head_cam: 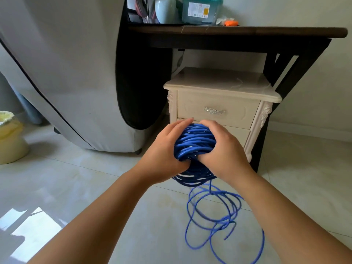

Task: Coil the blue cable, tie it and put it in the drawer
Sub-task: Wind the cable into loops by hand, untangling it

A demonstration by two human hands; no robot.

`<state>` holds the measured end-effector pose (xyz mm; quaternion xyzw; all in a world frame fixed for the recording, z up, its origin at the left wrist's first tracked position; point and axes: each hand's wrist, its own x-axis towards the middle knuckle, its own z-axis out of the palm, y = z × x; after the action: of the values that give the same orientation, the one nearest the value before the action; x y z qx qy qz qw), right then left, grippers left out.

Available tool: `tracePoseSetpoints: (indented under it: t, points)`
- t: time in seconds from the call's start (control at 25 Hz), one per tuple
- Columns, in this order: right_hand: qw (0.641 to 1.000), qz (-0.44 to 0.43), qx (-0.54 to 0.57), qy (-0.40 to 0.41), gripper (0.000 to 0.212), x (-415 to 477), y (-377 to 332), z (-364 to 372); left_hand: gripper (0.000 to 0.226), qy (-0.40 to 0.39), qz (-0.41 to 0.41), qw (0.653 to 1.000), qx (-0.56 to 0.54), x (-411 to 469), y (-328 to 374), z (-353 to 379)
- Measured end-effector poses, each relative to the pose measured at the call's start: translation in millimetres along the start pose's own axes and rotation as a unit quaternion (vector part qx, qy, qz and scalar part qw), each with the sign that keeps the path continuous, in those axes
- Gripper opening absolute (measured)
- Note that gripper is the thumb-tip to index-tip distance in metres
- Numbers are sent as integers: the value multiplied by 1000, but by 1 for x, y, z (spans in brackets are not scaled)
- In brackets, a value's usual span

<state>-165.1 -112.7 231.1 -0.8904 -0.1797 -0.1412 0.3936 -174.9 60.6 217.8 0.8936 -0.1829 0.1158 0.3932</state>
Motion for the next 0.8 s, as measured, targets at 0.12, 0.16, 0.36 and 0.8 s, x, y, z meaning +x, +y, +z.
tracePoseSetpoints:
  t: [0.12,0.16,0.36,0.8]
  points:
    - [996,-67,-65,-5,59,0,-4,-3,106,-17,-33,999,-38,-1,-1,0]
    - [993,-85,-80,-10,59,0,-4,-3,104,-18,-38,998,-45,0,-1,0]
    - [994,-86,-66,-36,56,-2,-3,-3,66,6,-33,999,-33,-3,0,3]
    - [933,77,332,-114,85,6,19,-7,45,184,-109,947,-240,4,8,-9]
